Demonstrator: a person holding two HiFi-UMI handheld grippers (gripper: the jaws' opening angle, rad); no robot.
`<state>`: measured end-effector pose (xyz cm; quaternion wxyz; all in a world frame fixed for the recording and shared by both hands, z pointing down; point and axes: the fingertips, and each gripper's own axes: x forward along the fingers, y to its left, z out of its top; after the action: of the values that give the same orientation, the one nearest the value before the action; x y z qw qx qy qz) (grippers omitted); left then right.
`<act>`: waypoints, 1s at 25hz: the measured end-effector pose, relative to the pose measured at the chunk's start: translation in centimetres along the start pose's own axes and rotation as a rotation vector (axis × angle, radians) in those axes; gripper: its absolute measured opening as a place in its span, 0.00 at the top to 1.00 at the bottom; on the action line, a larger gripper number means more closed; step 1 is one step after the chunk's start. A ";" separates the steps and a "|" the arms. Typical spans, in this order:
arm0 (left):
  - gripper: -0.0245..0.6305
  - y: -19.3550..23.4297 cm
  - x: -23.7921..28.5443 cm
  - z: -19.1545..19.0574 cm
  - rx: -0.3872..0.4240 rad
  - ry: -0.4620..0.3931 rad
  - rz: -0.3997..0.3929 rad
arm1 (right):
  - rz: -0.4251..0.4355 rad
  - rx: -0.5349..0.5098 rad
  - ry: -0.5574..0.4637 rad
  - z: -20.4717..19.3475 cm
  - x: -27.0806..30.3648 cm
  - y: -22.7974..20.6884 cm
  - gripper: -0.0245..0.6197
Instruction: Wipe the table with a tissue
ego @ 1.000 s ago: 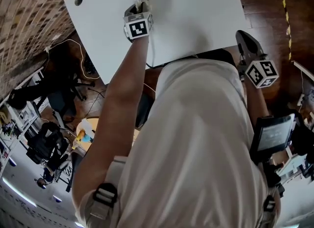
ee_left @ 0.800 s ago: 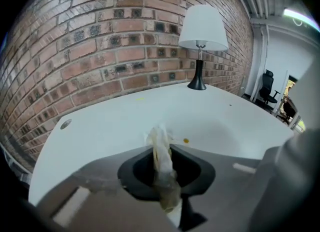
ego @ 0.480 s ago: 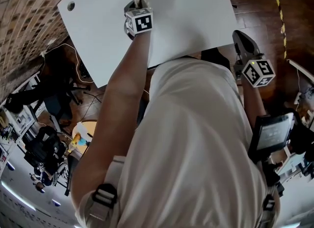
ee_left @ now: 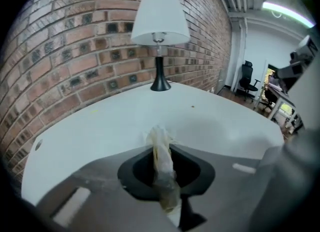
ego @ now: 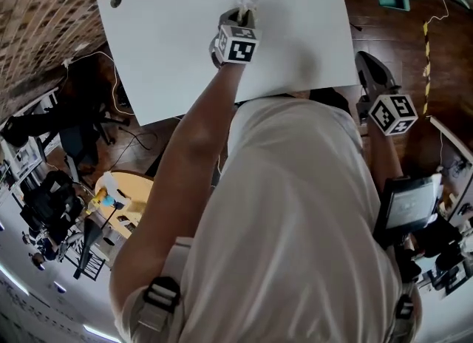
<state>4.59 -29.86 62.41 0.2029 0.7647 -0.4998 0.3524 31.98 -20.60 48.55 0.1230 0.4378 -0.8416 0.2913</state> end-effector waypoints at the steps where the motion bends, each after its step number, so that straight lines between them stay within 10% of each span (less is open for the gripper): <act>1: 0.90 -1.5 -0.2 -0.3 0.005 0.003 -0.033 | 0.010 -0.006 -0.001 0.3 0.5 0.1 0.95; 6: 0.90 -3.7 -2.5 -0.6 -0.077 -0.059 -0.118 | 0.053 -0.023 -0.018 1.7 2.2 1.4 0.95; 10: 0.90 2.5 -5.6 -0.6 -0.158 -0.134 0.025 | 0.052 -0.013 -0.022 1.4 1.8 1.2 0.95; 16: 0.90 8.1 -5.6 -3.4 -0.109 -0.027 0.131 | 0.023 0.029 -0.016 -0.2 0.4 0.0 0.95; 25: 0.90 -4.2 -2.3 -2.7 0.048 0.003 -0.074 | -0.002 0.067 -0.041 -1.0 -0.8 -0.8 0.95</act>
<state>6.91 -24.95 62.69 0.1980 0.7869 -0.4621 0.3578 33.02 -19.85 49.32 0.0913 0.4485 -0.8333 0.3101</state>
